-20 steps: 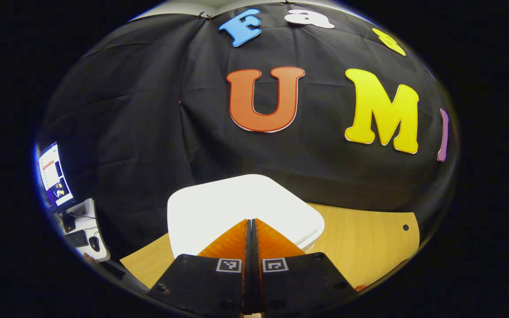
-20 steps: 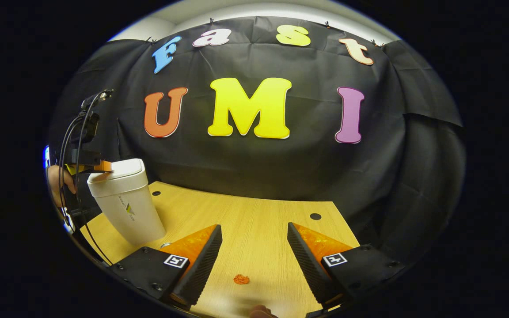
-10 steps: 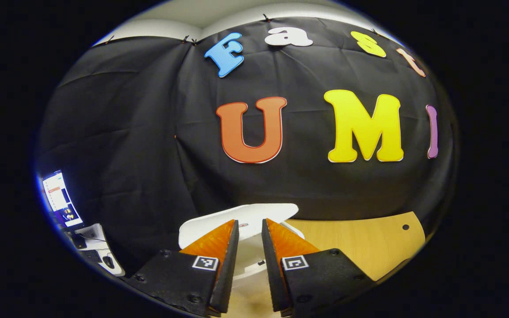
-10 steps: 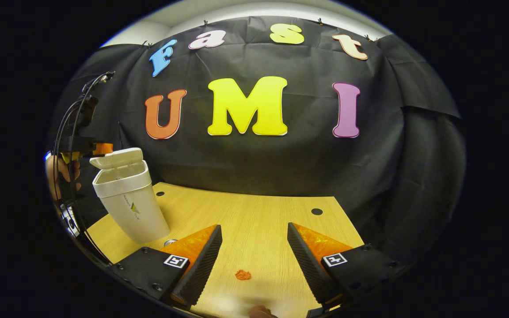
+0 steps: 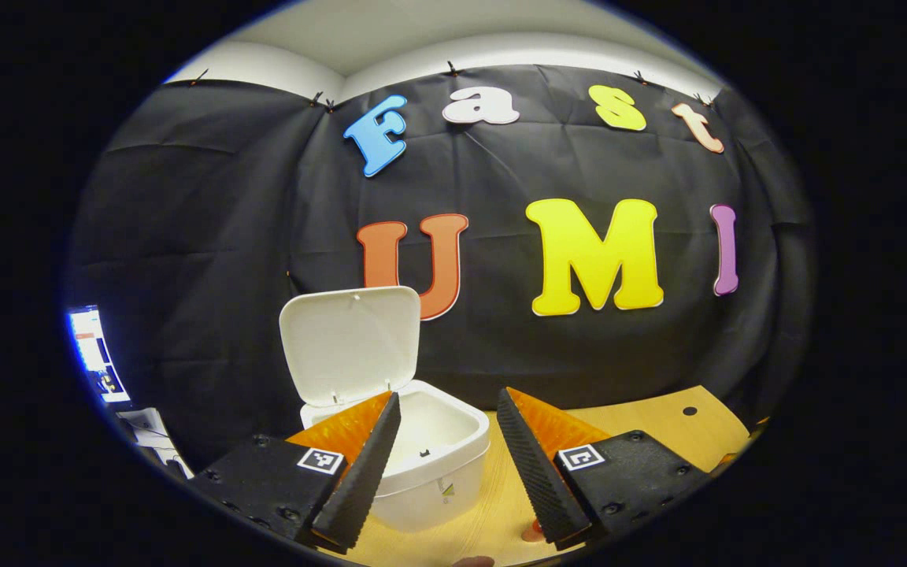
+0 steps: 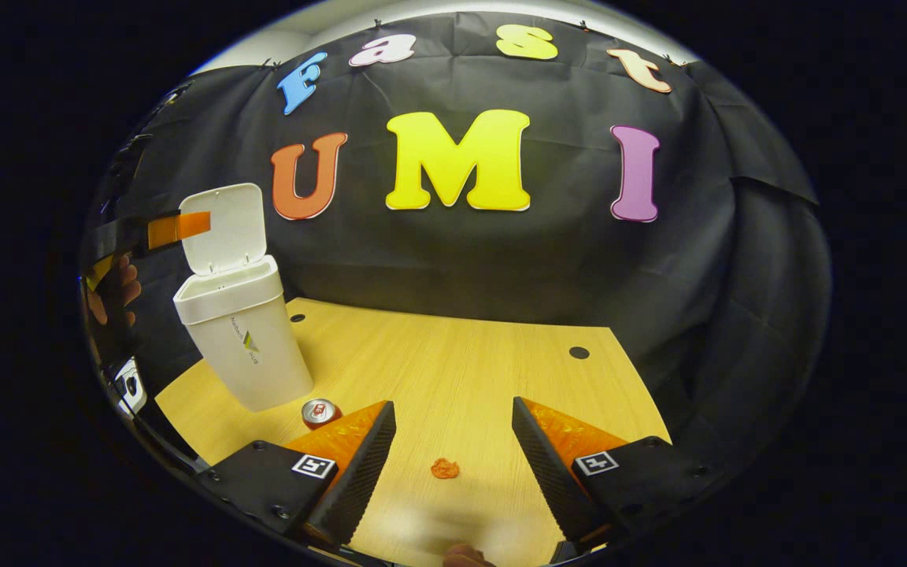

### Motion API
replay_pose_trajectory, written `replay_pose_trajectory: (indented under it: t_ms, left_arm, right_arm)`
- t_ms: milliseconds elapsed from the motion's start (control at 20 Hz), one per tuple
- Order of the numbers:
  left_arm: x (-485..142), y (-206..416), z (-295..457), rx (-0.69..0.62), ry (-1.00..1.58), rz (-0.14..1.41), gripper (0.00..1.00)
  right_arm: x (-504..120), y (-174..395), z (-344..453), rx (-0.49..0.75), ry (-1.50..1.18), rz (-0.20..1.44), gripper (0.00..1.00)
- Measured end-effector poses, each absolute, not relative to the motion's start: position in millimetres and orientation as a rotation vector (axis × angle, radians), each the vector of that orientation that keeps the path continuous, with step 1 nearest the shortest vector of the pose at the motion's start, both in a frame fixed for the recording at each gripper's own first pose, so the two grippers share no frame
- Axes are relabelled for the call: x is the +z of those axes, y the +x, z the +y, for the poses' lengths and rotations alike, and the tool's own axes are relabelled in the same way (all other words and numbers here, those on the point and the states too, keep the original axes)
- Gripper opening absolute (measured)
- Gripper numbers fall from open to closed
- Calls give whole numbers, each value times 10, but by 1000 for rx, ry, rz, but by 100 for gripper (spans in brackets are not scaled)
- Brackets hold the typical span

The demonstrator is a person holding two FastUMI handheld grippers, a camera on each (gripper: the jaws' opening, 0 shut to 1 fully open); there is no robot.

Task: Press the lid of the desktop garbage bin to open it, pick up the crumpled paper on the desktop and throw it into the bin, then pick up the pop can on the desktop and drop it into the bin, and finally close the garbage bin lid.

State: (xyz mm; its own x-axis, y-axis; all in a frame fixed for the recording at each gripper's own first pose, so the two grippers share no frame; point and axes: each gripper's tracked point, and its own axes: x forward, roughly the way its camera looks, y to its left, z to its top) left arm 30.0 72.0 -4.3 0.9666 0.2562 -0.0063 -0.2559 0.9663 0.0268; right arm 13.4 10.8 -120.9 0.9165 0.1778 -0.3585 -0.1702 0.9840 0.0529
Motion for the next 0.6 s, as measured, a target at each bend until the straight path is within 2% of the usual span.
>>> replay_pose_trajectory:
  t_ms: [150,300,600]
  left_arm:
    - [-316,142,547,199,40,23,89]
    - [-551,42,413,148,32,43,98]
    - [-941,-108,180,61,38,86,98]
  right_arm:
    - [-1319,138,267,210,-9,398,94]
    - [-1443,125,379,223,-33,429,94]
    - [-1821,242,423,198,-66,522,94]
